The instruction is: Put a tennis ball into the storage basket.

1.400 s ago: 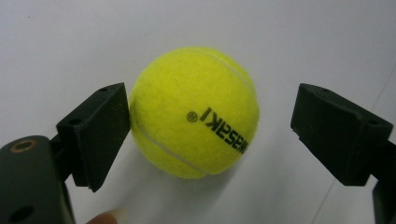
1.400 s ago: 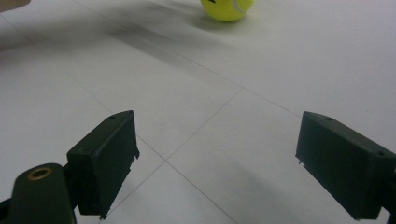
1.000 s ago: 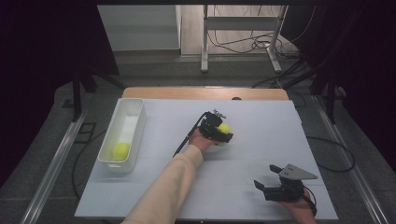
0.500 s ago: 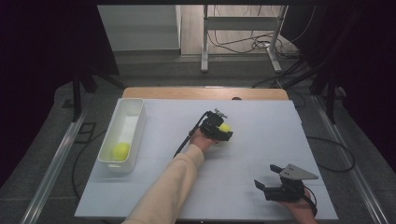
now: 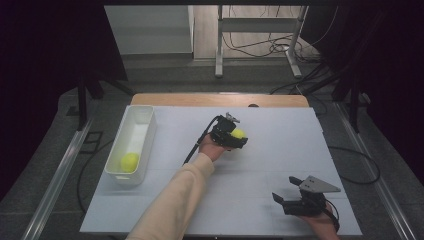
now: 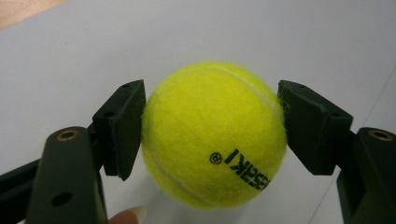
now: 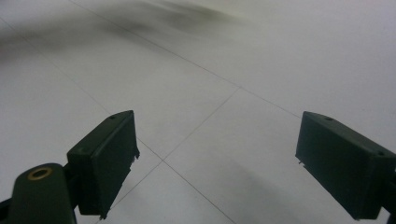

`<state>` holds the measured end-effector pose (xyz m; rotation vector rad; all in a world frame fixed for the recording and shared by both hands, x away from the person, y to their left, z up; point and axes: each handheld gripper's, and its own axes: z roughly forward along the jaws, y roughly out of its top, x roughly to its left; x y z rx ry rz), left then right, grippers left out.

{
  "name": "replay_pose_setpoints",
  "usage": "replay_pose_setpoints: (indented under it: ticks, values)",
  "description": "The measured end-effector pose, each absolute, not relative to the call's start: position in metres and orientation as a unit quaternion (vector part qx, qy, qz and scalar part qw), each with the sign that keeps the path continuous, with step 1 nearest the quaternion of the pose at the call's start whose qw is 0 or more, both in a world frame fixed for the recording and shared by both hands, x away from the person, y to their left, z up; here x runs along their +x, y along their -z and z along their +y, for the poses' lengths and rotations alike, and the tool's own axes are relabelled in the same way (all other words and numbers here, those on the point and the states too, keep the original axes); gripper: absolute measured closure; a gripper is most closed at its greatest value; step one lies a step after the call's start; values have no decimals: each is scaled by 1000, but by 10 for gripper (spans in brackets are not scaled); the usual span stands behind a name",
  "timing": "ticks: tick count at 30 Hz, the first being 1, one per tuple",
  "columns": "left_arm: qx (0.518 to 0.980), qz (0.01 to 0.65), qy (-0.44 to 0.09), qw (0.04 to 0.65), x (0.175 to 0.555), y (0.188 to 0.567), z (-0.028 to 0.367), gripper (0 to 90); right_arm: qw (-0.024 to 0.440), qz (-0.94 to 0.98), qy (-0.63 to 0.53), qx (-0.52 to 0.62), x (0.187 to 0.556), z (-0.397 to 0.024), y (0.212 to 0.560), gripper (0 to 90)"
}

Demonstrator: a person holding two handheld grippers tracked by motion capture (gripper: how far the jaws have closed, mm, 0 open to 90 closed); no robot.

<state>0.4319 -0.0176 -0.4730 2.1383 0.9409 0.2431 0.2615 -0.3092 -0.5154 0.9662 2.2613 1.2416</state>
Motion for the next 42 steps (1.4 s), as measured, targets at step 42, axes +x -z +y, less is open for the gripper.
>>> replay_pose_setpoints:
  ticks: [42]
  values:
    - [828,358,-130,413,410,436,21,277,194,805,-437,351,262,-309,516,132]
